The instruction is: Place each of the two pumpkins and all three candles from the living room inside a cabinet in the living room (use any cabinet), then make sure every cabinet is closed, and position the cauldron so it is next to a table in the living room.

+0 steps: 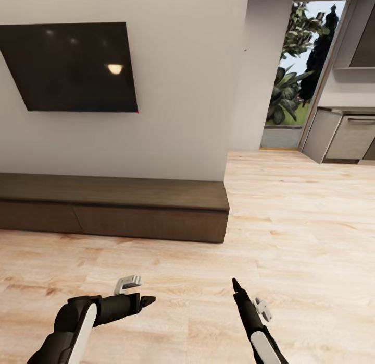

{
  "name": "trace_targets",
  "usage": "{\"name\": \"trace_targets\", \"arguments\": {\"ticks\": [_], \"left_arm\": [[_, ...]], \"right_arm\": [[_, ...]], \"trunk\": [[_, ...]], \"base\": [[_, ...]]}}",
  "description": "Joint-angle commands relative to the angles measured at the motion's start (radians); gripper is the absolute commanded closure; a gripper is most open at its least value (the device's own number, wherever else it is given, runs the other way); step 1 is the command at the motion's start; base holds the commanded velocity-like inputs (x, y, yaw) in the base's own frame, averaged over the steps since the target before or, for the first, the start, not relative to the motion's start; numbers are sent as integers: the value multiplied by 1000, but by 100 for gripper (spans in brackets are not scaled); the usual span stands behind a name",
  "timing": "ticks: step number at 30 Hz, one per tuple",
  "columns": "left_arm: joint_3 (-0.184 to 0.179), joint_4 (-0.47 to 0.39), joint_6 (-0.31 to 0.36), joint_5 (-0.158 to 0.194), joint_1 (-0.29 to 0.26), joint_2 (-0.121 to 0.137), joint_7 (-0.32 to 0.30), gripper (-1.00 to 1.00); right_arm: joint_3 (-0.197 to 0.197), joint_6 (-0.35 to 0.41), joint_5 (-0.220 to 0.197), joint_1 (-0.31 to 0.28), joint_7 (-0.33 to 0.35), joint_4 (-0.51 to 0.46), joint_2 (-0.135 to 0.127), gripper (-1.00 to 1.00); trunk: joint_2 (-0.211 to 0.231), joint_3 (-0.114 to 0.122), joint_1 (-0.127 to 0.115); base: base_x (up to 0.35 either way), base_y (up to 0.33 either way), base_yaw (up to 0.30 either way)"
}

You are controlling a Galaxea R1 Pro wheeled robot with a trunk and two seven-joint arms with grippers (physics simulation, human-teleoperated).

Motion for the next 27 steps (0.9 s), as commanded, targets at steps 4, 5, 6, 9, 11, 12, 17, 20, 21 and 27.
{"name": "trace_targets", "arguments": {"ticks": [4, 5, 6, 9, 11, 12, 17, 20, 21, 27], "left_arm": [[5, -11, 8, 148, -2, 76, -175, -100], [7, -10, 8, 183, -2, 98, -203, -100], [16, -7, 8, 242, -2, 124, -230, -100], [29, -5, 7, 315, -3, 147, -254, -100], [31, -4, 6, 331, -3, 152, -259, -100], [32, -4, 5, 334, -2, 152, -260, -100], [33, -4, 3, 336, -3, 152, -262, -100], [36, -4, 2, 336, -2, 151, -263, -100], [38, -4, 2, 336, -3, 151, -262, -100], [38, -4, 2, 336, -3, 150, -262, -100]], "right_arm": [[0, 2, -85, -1, 17, 1, 7, -100], [0, 3, -93, -1, 25, 1, 7, -100], [1, 4, -101, -1, 47, 1, 8, -100], [6, 6, -106, -1, 85, 0, 13, -100], [12, 3, -100, -18, 90, -3, 24, -100], [13, 4, -98, -25, 92, -3, 26, -100], [13, 7, -106, -31, 97, 0, 28, -100], [13, 8, -107, -32, 98, 1, 32, -100], [13, 8, -107, -33, 98, 1, 36, -100], [12, 9, -109, -32, 98, 3, 38, -100]], "trunk": [[-29, -14, 15], [-36, -17, 19], [-43, -20, 23], [-57, -26, 31], [-57, -26, 31], [-57, -26, 31], [-57, -26, 31], [-57, -26, 31], [-57, -26, 31], [-57, -26, 31]], "base": [[0, 0, 0], [0, 0, 0], [0, 0, 0], [0, 0, 0], [0, 0, 0], [0, 0, 0], [0, 0, 0], [27, 0, 0], [174, 0, 0], [279, 0, 0]]}}
